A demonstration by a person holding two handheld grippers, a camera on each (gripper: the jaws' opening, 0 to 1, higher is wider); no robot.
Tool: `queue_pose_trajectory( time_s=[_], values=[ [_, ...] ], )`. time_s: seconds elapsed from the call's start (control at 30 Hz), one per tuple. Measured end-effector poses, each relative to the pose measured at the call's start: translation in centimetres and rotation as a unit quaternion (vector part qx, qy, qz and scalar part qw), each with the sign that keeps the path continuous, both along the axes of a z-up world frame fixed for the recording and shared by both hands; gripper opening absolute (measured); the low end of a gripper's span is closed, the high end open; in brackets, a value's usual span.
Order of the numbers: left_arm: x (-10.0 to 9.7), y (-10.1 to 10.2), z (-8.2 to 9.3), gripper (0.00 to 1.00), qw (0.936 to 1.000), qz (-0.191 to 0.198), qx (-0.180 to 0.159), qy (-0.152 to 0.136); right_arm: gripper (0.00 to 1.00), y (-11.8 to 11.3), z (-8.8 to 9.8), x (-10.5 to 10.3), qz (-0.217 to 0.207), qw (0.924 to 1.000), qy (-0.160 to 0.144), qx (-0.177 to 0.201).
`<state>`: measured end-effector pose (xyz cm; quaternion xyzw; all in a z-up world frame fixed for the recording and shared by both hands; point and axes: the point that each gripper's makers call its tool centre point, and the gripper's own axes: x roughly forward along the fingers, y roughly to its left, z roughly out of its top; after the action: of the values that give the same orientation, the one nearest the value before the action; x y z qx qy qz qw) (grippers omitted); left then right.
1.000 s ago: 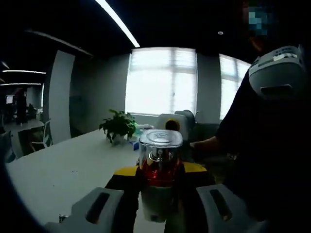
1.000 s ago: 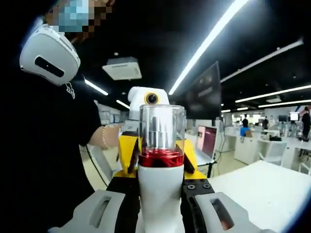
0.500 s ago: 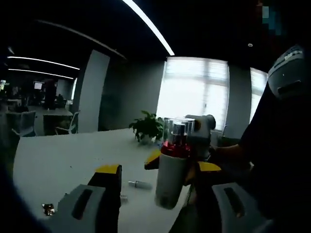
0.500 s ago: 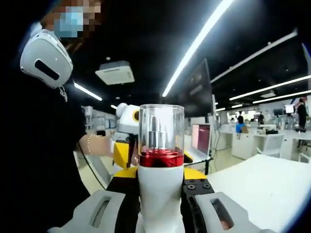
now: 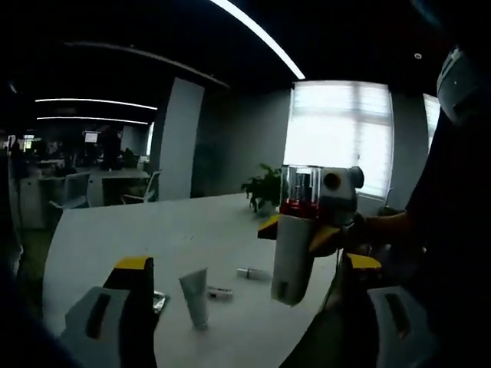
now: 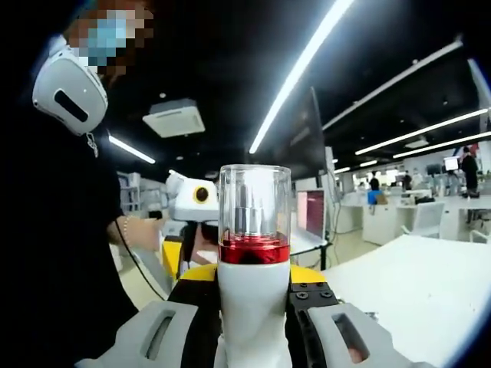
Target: Arrange the skincare products in the storage area until every visible bottle or jar stands upright without overlapping.
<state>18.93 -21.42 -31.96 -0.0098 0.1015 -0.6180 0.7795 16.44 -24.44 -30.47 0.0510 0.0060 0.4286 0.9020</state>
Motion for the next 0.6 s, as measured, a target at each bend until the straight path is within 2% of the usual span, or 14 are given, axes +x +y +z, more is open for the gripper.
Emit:
queue_pose_trajectory(
  time_s=[0.13, 0.23, 0.43, 0.6],
  values=[
    [0.1, 0.9, -1.2, 0.99, 0.9998, 0.013, 0.013, 0.003, 0.23, -0.4, -0.6, 0.3, -0.004, 1.0, 0.0, -0.004],
    [0.4, 1.6, -1.8, 0.99, 0.9995, 0.029, 0.013, 0.007, 0.23, -0.6, -1.0, 0.4, -0.007, 1.0, 0.001, -0.002],
    [0.3, 2.3, -2.4, 0.99, 0.999, 0.04, 0.012, 0.016, 0.23, -1.1, -1.8, 0.6, -0.013, 0.9999, -0.009, -0.002],
    [-0.1, 2.5, -3.6, 0.99, 0.9987, 0.045, 0.011, 0.022, 0.23, -1.7, -3.2, 0.7, -0.023, 0.9996, -0.011, -0.012]
  ],
)
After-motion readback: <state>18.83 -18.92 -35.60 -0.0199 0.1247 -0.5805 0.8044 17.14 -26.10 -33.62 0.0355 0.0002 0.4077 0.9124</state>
